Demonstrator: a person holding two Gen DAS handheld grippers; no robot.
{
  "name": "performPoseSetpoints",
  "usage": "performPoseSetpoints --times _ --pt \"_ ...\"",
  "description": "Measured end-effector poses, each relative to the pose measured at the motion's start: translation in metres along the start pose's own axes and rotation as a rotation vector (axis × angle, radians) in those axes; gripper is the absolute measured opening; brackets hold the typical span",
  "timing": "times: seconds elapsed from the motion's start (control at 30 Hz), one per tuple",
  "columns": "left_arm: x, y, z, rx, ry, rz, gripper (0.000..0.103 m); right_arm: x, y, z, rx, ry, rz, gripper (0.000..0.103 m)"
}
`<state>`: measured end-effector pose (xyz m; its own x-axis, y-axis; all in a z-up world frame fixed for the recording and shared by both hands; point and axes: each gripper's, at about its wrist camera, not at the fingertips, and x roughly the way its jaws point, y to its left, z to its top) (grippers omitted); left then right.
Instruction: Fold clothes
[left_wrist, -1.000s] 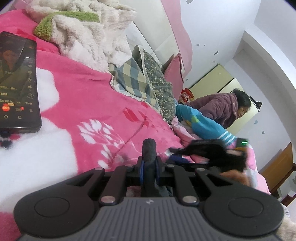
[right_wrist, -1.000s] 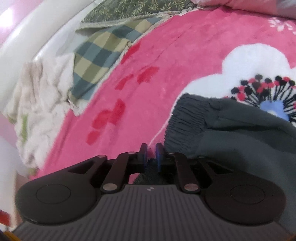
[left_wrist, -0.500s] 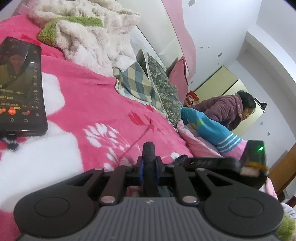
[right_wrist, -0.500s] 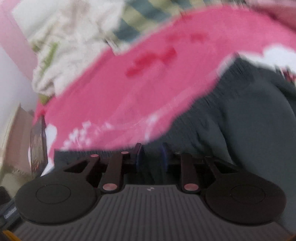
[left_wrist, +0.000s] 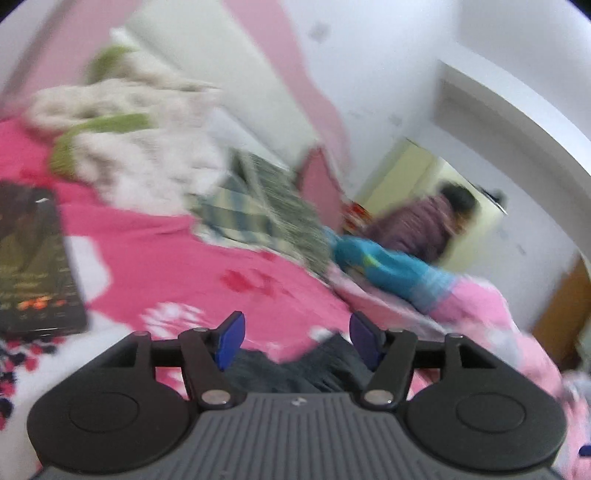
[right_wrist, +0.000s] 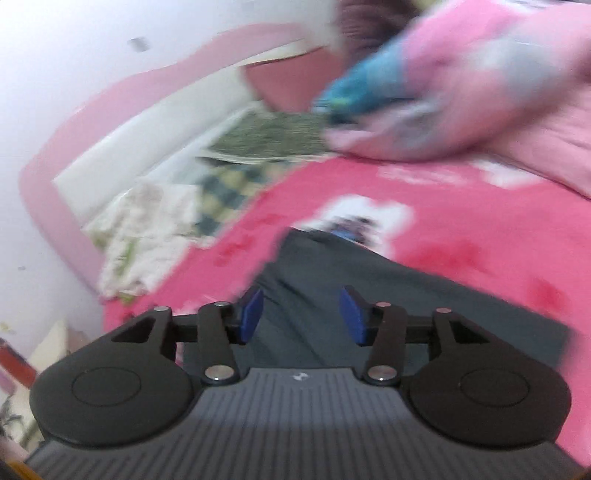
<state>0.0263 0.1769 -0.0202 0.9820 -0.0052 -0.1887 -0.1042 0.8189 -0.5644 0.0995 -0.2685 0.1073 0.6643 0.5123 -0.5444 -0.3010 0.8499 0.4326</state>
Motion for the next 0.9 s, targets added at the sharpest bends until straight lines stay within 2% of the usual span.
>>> performPoseSetpoints --times 0.07,0.2,0.27,0.37,0.5,0.57,0.63,0.77,0.83,0.9 --pt "0.002 -0.024 -0.01 0.079 0.111 -0.078 0.067 -0.026 -0.025 -0.033 0.077 0.002 -0.055 0.05" --pt "0.01 -0.073 -0.036 0.243 0.372 -0.248 0.082 -0.042 -0.058 -0.09 0.246 -0.016 -0.074 0.052" --pt "0.014 -0.095 -0.054 0.31 0.474 -0.277 0.082 -0.036 -0.065 -0.106 0.294 -0.015 -0.077 0.053" --pt "0.015 -0.121 -0.076 0.409 0.502 -0.285 0.082 -0.028 -0.071 -0.127 0.352 -0.019 -0.069 0.053" --pt "0.019 -0.146 -0.098 0.564 0.51 -0.259 0.079 -0.022 -0.062 -0.14 0.364 -0.053 -0.001 0.055" --pt "0.02 -0.159 -0.109 0.641 0.513 -0.246 0.072 -0.016 -0.048 -0.143 0.318 -0.06 0.002 0.059" --pt "0.023 -0.168 -0.113 0.676 0.513 -0.242 0.063 -0.008 -0.035 -0.145 0.253 -0.043 0.003 0.064" --pt "0.029 -0.188 -0.116 0.721 0.503 -0.24 0.063 0.007 -0.017 -0.153 0.117 -0.014 -0.049 0.064" --pt "0.037 -0.198 -0.12 0.755 0.495 -0.237 0.063 0.011 -0.014 -0.157 0.06 -0.015 -0.094 0.055" --pt "0.049 -0.209 -0.125 0.781 0.501 -0.232 0.063 0.015 -0.016 -0.161 0.03 -0.009 -0.142 0.02"
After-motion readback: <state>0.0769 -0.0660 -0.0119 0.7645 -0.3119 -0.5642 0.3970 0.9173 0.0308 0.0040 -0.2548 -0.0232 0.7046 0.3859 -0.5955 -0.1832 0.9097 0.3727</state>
